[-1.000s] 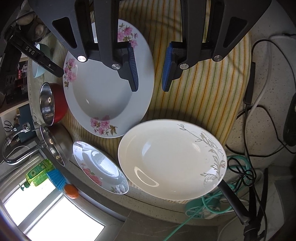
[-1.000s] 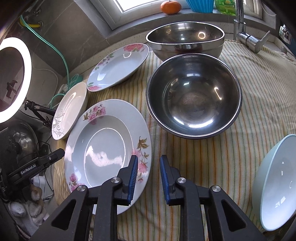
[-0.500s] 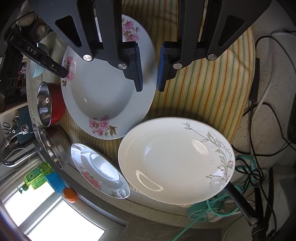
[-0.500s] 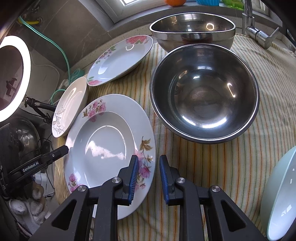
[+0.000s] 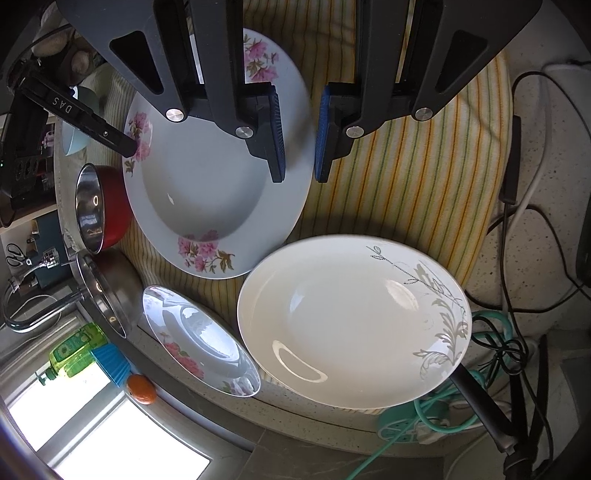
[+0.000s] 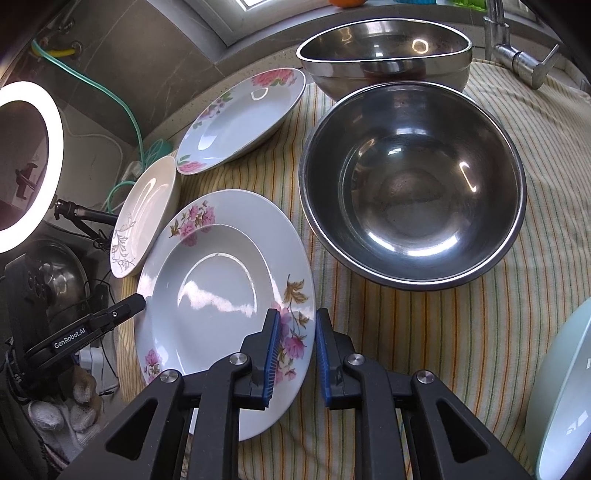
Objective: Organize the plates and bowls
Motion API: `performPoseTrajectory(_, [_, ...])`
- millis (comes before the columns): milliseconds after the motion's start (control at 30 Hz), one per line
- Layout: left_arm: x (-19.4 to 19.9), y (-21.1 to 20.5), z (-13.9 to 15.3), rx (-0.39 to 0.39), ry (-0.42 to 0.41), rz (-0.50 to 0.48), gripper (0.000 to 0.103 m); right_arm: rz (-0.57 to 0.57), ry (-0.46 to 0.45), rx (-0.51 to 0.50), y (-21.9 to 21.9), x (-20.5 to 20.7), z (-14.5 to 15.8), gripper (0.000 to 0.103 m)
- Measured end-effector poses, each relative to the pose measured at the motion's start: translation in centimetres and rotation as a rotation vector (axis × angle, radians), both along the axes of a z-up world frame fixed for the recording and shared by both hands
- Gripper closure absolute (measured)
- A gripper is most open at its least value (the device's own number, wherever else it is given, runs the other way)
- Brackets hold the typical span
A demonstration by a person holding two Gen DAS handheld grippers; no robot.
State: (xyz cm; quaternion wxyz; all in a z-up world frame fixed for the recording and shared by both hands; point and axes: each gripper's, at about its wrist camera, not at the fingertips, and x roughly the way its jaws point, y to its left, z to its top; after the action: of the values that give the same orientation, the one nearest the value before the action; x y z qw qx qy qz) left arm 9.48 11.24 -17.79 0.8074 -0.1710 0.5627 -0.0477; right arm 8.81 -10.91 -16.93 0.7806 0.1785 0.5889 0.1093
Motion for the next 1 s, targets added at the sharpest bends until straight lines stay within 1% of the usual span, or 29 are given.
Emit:
performPoseTrajectory(367, [-0.9, 0.0, 0.3, -0.001, 0.000, 0.002, 0.089, 0.010, 0.007, -0.002, -0.1, -0.2, 0.2, 0.086])
performPoseTrajectory(1000, [-3.3, -0.2, 0.2, 0.001, 0.013, 0.006, 0.089, 0.022, 0.000, -0.007, -0.4, -2.1, 0.9, 0.086])
